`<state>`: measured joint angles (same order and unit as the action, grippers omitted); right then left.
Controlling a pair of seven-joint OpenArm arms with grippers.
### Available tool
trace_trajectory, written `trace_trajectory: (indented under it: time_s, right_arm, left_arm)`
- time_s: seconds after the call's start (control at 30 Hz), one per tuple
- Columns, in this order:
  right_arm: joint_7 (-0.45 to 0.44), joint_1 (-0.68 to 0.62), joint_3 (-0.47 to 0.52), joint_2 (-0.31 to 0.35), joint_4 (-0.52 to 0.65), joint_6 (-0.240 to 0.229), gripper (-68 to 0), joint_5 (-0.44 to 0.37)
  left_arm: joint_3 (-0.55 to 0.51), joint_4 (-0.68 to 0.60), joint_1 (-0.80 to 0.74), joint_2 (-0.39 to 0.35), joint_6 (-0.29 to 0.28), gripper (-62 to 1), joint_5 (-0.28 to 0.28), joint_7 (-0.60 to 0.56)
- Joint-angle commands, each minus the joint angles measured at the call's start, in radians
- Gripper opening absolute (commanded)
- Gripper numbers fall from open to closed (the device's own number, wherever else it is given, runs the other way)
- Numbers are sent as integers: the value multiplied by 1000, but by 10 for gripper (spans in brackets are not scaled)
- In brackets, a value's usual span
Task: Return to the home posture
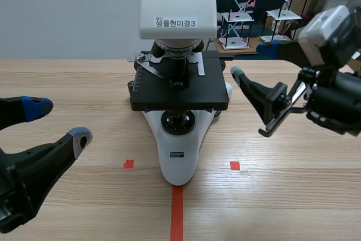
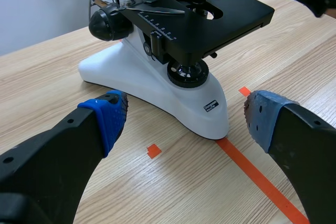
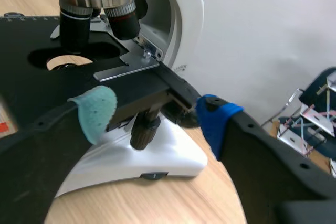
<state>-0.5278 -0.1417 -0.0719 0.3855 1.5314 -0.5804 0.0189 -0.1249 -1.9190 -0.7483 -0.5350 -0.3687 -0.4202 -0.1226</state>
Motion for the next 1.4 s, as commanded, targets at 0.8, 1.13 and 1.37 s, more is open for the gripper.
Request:
trace_trajectory:
  time_s: [0.8,1.13,1.37]
  right_arm:
    - [-79,-591,250,-181,390,-41,-8,-11]
    - [-62,-590,250,-180,390,-41,-8,-11]
    - [-62,-590,250,-180,390,-41,-8,-11]
  left_arm:
    - [1,-6,-2,0,-1,-131,-6,-11]
    - [1,-6,-2,0,-1,-131,-6,-11]
    - [1,-6,-2,0,-1,-131,-6,-11]
